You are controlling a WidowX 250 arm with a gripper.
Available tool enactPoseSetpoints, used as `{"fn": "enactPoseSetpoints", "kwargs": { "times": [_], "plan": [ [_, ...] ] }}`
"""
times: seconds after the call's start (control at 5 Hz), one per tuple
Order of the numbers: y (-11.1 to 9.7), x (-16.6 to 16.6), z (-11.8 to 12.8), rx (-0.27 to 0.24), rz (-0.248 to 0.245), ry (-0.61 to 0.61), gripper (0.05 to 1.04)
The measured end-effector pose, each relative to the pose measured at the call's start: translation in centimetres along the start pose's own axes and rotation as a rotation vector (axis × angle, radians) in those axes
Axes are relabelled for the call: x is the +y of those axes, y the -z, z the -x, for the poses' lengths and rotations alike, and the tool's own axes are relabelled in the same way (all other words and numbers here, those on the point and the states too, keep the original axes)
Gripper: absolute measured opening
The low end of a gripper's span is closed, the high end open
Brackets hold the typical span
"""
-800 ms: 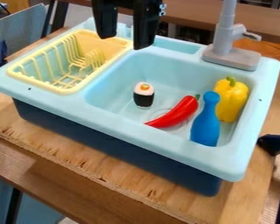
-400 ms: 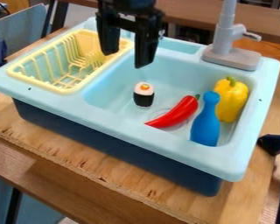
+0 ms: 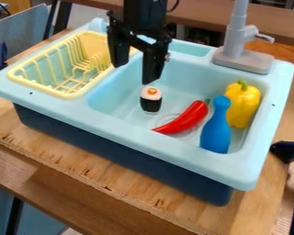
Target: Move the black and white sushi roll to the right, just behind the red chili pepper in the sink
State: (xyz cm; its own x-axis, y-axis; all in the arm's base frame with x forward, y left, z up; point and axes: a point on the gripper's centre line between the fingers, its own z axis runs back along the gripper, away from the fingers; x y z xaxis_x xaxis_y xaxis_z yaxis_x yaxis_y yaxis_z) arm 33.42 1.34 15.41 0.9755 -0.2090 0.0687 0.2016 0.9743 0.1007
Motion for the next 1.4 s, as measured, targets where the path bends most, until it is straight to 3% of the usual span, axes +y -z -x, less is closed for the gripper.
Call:
{"fn": "enactPoseSetpoints", "kwargs": {
  "times": [0.2, 0.6, 1.4],
  "plan": [
    [1.2, -0.2, -0.8, -0.009, 0.037, 0.01, 0.999],
    [3.6, 0.6, -1.8, 0.0, 0.062, -0.001, 0.999],
    [5.4, 1.2, -2.6, 0.001, 0.093, -0.038, 1.001]
  ]
}}
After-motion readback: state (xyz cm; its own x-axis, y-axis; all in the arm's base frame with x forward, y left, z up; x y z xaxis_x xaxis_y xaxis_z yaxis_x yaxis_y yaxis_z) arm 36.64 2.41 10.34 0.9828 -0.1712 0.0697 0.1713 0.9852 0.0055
